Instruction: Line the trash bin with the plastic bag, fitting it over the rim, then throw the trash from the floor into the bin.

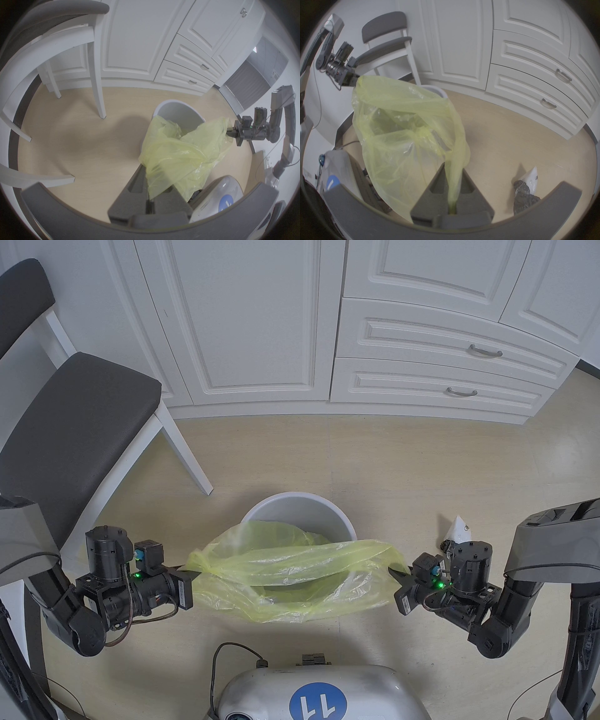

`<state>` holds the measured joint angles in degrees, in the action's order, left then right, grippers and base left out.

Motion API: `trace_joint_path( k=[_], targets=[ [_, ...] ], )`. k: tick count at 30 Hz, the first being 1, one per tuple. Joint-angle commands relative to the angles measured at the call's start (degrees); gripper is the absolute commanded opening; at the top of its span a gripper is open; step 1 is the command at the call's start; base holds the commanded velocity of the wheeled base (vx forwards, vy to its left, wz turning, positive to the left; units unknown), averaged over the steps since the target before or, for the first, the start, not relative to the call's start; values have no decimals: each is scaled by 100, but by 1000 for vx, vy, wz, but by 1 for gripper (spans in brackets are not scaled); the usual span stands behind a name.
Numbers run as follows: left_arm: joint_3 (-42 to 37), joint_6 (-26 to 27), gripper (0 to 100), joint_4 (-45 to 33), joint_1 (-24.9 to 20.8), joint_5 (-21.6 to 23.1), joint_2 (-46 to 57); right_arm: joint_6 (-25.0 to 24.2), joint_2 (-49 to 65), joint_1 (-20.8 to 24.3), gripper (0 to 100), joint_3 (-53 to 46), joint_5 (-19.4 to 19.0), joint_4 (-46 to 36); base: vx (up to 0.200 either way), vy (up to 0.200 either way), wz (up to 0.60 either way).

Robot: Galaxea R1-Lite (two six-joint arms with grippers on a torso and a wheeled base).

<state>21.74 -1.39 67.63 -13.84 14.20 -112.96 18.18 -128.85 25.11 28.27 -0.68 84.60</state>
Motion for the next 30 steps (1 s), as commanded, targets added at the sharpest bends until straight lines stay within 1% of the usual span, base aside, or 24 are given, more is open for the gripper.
trace_joint_path(
  k=[1, 3, 7, 8, 10, 12, 20, 22, 27, 28, 30],
  targets=[
    [-240, 104, 0, -22, -84, 21, 46, 107, -43, 90, 0, -287, -11, 12, 0, 0, 0],
    [-275, 113, 0, -31, -93, 21, 28, 125, -34, 134, 0, -375, -28, 12, 0, 0, 0],
    [-354, 121, 0, -48, -111, 21, 46, 520, -17, 134, 0, -656, -283, 83, 0, 0, 0],
    [-398, 192, 0, -66, -111, 21, 81, 643, -17, 108, 0, -753, -389, 188, 0, 0, 0],
    [-460, 385, 0, -84, -93, 21, 169, 714, -17, 99, 0, -885, -477, 399, 0, 0, 0],
    [-539, 508, 0, -84, -67, 21, 230, 731, -8, 108, 0, -964, -485, 478, 0, 0, 0],
    [-688, 587, 0, -136, -84, 21, 670, 793, 203, 99, 0, -1122, -485, 505, 0, 0, 0],
    [-723, 710, 0, -321, -93, 21, 986, 793, 405, 90, 0, -1166, -485, 505, 0, 0, 0],
    [-723, 719, 0, -470, -102, 30, 1224, 784, 563, 73, 0, -1175, -477, 496, 0, 0, 0],
    [-706, 719, 0, -664, -111, 30, 1549, 784, 765, 29, 0, -1219, -477, 487, 0, 0, 0],
    [-706, 728, 0, -796, -111, 30, 1751, 784, 880, 20, 0, -1254, -468, 478, 0, 0, 0]
  ],
)
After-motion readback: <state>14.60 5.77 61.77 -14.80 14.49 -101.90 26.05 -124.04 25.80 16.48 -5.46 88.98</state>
